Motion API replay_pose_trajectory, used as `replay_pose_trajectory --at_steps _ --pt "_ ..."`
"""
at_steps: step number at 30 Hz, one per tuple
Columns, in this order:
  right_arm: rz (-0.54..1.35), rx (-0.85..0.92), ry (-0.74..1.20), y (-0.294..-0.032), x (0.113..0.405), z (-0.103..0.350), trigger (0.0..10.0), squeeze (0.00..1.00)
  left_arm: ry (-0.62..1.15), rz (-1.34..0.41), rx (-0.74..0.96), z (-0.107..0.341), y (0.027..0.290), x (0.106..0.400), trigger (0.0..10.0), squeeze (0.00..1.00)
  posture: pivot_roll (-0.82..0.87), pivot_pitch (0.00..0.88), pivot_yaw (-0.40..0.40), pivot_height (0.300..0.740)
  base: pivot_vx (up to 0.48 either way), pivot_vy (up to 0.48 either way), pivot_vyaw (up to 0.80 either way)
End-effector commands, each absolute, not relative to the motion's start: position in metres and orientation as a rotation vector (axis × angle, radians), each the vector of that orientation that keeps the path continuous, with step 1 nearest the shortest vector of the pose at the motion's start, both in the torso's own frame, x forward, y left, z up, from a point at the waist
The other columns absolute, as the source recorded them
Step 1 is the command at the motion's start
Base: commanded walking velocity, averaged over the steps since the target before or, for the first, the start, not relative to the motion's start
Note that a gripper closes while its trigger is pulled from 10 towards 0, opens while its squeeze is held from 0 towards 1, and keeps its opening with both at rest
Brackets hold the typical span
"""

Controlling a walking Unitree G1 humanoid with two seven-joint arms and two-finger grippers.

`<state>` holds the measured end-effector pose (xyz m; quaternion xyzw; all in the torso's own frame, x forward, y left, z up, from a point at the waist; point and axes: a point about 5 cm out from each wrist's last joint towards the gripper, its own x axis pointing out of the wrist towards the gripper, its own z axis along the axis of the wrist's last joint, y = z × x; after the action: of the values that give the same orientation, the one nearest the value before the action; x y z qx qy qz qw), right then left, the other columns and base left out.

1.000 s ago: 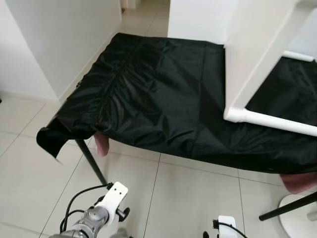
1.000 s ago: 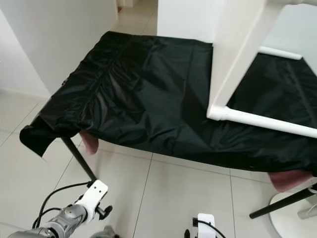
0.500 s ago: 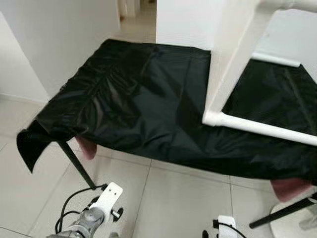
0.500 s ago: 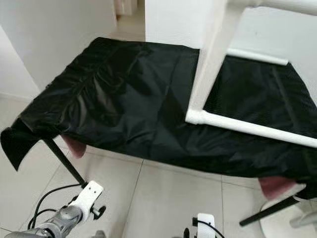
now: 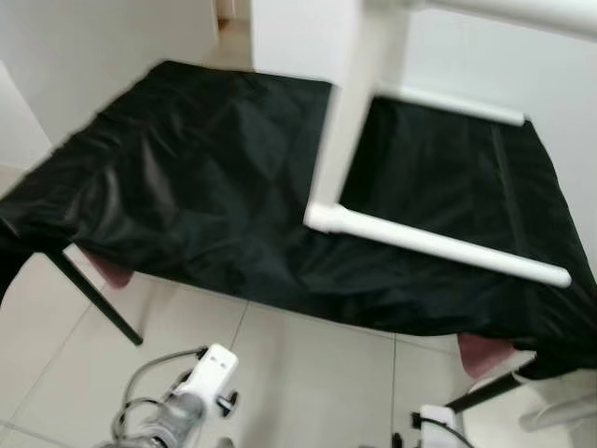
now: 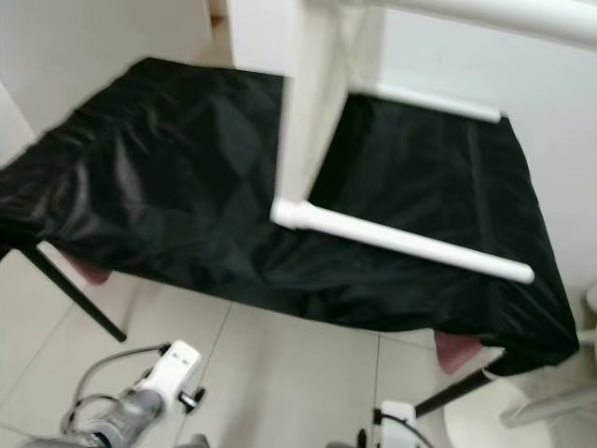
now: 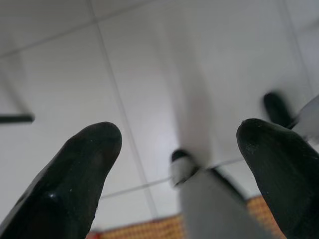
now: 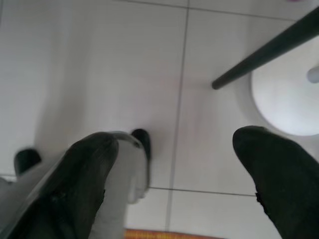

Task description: Building children table

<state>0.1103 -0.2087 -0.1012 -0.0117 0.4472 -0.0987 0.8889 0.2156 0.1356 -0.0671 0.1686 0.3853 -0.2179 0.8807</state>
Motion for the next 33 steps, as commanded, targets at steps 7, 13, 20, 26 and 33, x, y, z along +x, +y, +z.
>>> replay_pose_trajectory --at_steps 7,13,20,26,33 --pt "-0.188 -0.013 1.037 -0.203 0.086 -0.110 10.0 0.00 0.825 -0.447 0.377 -0.070 0.146 0.211 10.0 0.00 0.01 0.000 0.011 0.740 0.000 0.000 0.00" --pt "-0.189 -0.012 1.036 -0.203 0.086 -0.110 10.0 0.00 0.822 -0.462 0.378 -0.070 0.145 0.209 10.0 0.00 0.01 0.000 0.009 0.740 0.000 0.000 0.00" --pt "-0.193 -0.025 0.997 -0.205 0.091 -0.108 10.0 0.00 0.782 -0.550 0.375 -0.069 0.138 0.208 10.0 0.00 0.00 0.000 0.007 0.740 0.000 0.000 0.00" --pt "-0.188 -0.038 0.843 -0.216 0.107 -0.096 10.0 0.00 0.716 -0.646 0.355 -0.062 0.138 0.213 10.0 0.00 0.00 0.001 0.005 0.740 0.000 0.000 0.00" --pt "-0.106 -0.093 0.601 -0.218 0.135 -0.074 10.0 0.00 0.628 -0.741 0.264 -0.049 0.137 0.222 10.0 0.00 0.00 0.012 0.002 0.740 0.000 0.000 0.00"
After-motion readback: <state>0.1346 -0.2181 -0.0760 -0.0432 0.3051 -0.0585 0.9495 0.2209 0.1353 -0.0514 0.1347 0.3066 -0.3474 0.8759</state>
